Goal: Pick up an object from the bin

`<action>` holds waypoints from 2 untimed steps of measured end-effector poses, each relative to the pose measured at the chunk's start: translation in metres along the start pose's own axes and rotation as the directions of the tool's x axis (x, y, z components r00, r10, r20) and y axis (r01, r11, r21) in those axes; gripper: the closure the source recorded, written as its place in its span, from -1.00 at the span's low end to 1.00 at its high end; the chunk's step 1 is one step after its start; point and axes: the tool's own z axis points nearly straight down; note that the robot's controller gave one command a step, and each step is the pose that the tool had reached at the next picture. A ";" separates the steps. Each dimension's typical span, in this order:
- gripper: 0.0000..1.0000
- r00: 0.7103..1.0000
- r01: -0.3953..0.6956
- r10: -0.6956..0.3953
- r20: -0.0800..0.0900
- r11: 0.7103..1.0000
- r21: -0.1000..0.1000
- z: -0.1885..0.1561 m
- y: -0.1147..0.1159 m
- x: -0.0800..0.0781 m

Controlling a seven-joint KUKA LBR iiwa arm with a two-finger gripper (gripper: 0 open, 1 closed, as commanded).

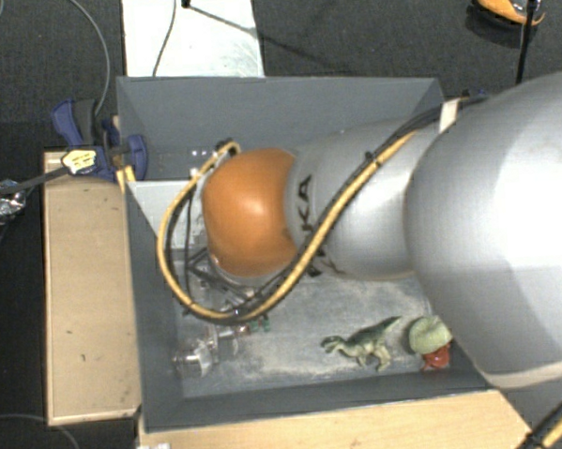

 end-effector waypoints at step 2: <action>1.00 0.931 0.365 -0.365 0.002 0.931 0.011 0.039 0.009 0.029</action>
Offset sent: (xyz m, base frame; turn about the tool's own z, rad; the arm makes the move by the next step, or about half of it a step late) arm 0.0000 0.0000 0.0000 0.0000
